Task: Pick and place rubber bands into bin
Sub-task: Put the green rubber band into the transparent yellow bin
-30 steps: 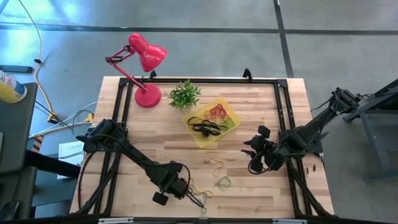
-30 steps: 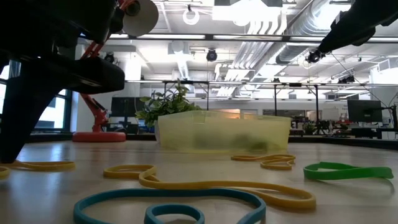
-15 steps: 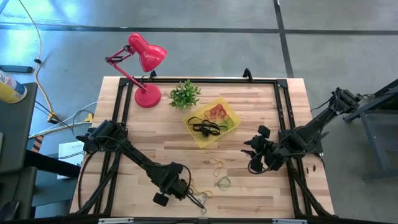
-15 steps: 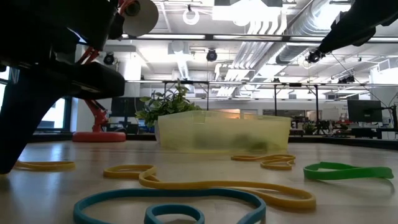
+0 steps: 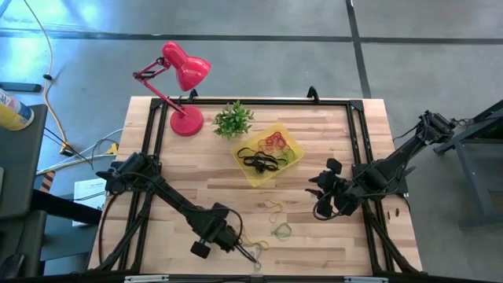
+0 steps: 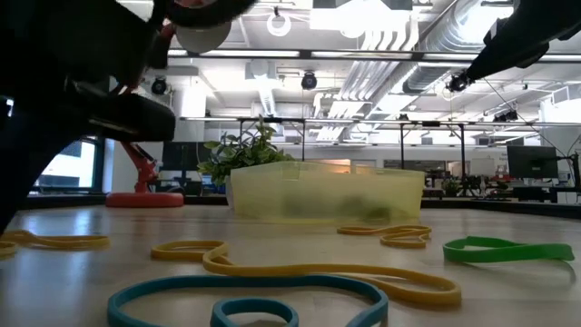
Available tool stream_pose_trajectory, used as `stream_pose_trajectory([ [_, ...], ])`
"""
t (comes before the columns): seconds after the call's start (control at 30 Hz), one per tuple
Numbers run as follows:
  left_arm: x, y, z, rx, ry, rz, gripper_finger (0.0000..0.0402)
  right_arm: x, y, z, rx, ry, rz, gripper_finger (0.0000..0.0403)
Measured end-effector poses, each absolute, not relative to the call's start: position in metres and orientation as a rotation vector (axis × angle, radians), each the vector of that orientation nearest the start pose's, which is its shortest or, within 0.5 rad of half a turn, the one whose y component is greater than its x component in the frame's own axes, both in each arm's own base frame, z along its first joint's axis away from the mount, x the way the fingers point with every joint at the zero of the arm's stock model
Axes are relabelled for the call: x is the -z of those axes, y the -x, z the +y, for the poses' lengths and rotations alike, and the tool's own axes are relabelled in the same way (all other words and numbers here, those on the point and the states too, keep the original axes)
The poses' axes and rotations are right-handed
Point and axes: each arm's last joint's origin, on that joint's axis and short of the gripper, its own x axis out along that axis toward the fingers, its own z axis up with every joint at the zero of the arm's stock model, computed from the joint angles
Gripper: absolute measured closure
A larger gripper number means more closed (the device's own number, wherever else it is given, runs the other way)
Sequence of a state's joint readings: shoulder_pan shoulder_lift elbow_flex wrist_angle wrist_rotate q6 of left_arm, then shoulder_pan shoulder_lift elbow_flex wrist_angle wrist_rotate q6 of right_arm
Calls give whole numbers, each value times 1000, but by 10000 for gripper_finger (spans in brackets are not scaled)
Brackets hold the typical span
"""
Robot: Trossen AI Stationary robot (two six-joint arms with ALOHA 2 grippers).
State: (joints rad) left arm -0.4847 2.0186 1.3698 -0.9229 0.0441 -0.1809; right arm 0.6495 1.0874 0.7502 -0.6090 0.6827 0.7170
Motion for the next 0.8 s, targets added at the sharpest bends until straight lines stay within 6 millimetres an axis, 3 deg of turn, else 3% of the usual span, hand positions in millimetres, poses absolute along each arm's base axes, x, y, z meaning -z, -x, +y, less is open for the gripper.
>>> stream_pose_trajectory([
  [0.27,-201,-329,-167,239,-242,1498,401,-240,-171,107,295,-91,672,258],
  [0.43,-244,-344,-149,127,-301,1342,401,-240,-171,106,311,-83,660,258],
  [0.6,-275,-369,-111,5,-417,1207,401,-240,-171,106,318,-91,650,258],
  [0.8,-282,-398,-35,-95,-432,1111,401,-240,-171,106,336,-123,638,258],
])
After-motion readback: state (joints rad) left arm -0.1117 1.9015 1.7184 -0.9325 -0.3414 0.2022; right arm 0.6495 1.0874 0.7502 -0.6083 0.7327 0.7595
